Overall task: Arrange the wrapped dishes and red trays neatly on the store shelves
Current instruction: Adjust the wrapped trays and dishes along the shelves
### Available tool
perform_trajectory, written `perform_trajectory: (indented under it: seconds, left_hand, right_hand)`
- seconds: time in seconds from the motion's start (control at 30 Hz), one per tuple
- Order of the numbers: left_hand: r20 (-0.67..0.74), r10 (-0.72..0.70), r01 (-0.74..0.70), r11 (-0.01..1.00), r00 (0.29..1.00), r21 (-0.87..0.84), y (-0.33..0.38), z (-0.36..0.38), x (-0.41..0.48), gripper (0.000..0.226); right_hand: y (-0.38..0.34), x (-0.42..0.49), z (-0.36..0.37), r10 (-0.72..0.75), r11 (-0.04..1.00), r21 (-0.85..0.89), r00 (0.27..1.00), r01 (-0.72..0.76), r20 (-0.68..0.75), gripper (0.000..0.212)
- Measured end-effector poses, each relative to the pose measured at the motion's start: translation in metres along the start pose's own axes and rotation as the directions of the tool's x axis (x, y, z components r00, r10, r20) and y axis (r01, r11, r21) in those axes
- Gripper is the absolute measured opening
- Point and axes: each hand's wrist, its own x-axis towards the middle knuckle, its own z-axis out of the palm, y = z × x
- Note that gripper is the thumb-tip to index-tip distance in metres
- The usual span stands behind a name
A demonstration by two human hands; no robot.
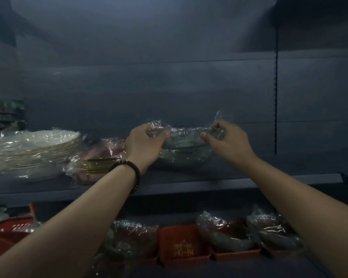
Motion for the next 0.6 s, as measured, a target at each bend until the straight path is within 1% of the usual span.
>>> perform_trajectory:
  seconds: [0.07,0.13,0.23,0.4,0.6]
  left_hand:
    - [-0.017,-0.004,0.005,0.999,1.0,0.035,-0.007,0.014,0.009,0.026]
    - [-0.023,-0.015,0.017,0.996,1.0,0.088,-0.015,0.028,0.013,0.023]
    - [-0.025,0.003,0.001,0.99,1.0,0.139,-0.033,0.042,0.017,0.036]
    - [-0.032,0.053,-0.042,0.962,0.998,0.271,-0.05,0.052,0.011,0.03]
    - [0.034,0.075,-0.082,0.925,0.997,0.371,-0.06,0.055,0.009,0.041]
  right_hand:
    - [0.014,0.009,0.014,0.005,1.0,-0.024,1.0,-0.005,0.016,0.031]
    - [0.028,0.015,0.025,0.016,0.999,-0.046,1.0,-0.015,0.023,0.031]
    - [0.043,0.017,0.04,0.045,0.997,-0.057,0.998,-0.042,0.046,0.032]
    - [0.058,0.009,0.053,0.075,0.997,-0.017,0.994,-0.074,0.085,0.034]
    - [0.069,0.01,0.058,0.107,0.993,-0.068,0.976,-0.096,0.191,0.03]
